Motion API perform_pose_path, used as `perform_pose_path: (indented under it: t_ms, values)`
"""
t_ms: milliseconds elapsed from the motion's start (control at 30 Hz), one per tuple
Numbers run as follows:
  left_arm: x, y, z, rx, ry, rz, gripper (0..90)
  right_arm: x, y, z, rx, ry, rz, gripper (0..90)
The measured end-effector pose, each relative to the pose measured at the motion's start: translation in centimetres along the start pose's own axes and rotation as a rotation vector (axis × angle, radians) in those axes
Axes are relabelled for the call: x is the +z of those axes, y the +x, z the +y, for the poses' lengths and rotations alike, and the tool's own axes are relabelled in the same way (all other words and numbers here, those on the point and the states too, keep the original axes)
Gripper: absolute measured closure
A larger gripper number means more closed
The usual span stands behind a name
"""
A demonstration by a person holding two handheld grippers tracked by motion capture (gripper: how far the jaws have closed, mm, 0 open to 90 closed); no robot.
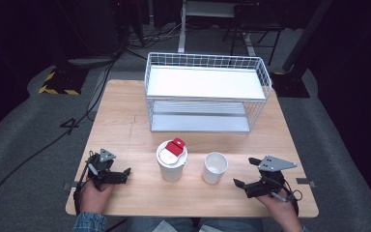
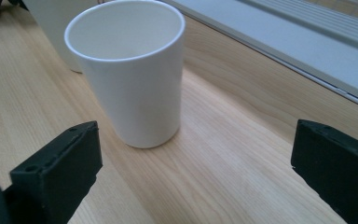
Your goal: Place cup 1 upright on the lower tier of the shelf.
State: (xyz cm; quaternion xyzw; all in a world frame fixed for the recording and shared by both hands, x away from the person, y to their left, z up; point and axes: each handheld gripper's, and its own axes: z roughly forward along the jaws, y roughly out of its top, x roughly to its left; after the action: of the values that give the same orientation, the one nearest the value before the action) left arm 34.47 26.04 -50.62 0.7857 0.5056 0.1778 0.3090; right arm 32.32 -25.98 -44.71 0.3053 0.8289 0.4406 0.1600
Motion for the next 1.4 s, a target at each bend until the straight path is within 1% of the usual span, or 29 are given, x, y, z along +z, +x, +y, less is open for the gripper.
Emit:
perform_pose_path:
  t_ms: [33,100,167,267,333,367,400,433,500,567,633,700,733,767,867,900,1000,1100,1233,1333,1367,1400]
  values:
    - [0.0,0.0,0.0,0.0,0.0,0.0,0.7,0.5,0.3,0.2,-0.01,0.006,0.018,2.0]
    - [0.0,0.0,0.0,-0.003,-0.002,0.002,0.7,0.7,0.4,0.2,-0.011,0.008,0.023,2.0]
    - [0.1,-0.1,0.0,-0.006,-0.004,0.008,0.8,1.6,0.6,0.5,-0.025,0.022,0.045,1.9]
    - [0.0,-0.1,0.0,-0.007,-0.005,0.011,0.9,2.1,0.8,0.7,-0.033,0.027,0.052,1.8]
    - [0.0,-0.1,0.0,-0.007,-0.005,0.011,0.9,2.8,0.9,0.9,-0.04,0.034,0.064,1.6]
    - [0.0,-0.1,0.0,-0.007,-0.005,0.011,0.9,3.4,1.1,0.9,-0.048,0.047,0.071,0.8]
    - [0.0,-0.1,0.0,-0.007,-0.005,0.011,0.9,3.4,1.1,0.9,-0.048,0.047,0.071,0.8]
    - [0.0,-0.1,0.0,-0.007,-0.005,0.011,0.9,4.0,1.3,0.9,-0.058,0.059,0.077,0.3]
    - [0.0,-0.1,0.0,-0.007,-0.005,0.011,0.9,4.2,1.3,0.9,-0.058,0.064,0.079,0.3]
    - [0.0,-0.1,0.0,-0.007,-0.005,0.011,0.9,5.1,1.5,0.8,-0.057,0.071,0.087,0.3]
    - [0.0,-0.1,0.0,-0.008,-0.005,0.01,0.9,5.3,1.6,0.8,-0.057,0.074,0.092,0.2]
    - [0.0,-0.1,0.0,-0.008,-0.004,0.011,0.9,6.1,1.8,0.8,-0.064,0.087,0.094,0.2]
    - [0.1,-0.1,0.0,-0.01,-0.005,0.011,0.9,6.1,1.8,0.8,-0.064,0.087,0.094,0.2]
    - [0.0,0.0,0.0,-0.008,-0.002,0.009,0.9,6.6,1.9,0.8,-0.067,0.093,0.096,0.2]
    - [0.1,0.0,0.0,-0.01,-0.003,0.008,1.0,7.0,2.0,0.7,-0.065,0.099,0.102,0.2]
    - [0.1,0.0,0.0,-0.011,-0.004,0.008,1.0,7.4,2.1,0.7,-0.07,0.108,0.105,0.2]
    - [0.1,0.0,0.0,-0.01,-0.003,0.008,1.0,7.9,2.2,0.6,-0.076,0.115,0.112,0.3]
    - [0.1,0.0,0.0,-0.01,-0.003,0.008,1.0,8.4,2.2,0.5,-0.065,0.121,0.121,0.3]
    - [0.1,0.0,0.0,-0.01,-0.003,0.008,1.0,8.8,2.0,0.4,-0.063,0.105,0.127,2.4]
    - [0.1,0.0,0.0,-0.01,-0.004,0.009,1.0,8.9,2.0,0.3,-0.063,0.085,0.136,7.2]
    - [0.1,0.0,0.0,-0.009,-0.004,0.009,1.0,8.8,2.0,0.4,-0.069,0.066,0.141,11.4]
    - [0.1,0.0,0.0,-0.009,-0.004,0.009,1.0,8.8,2.0,0.4,-0.069,0.066,0.141,11.4]
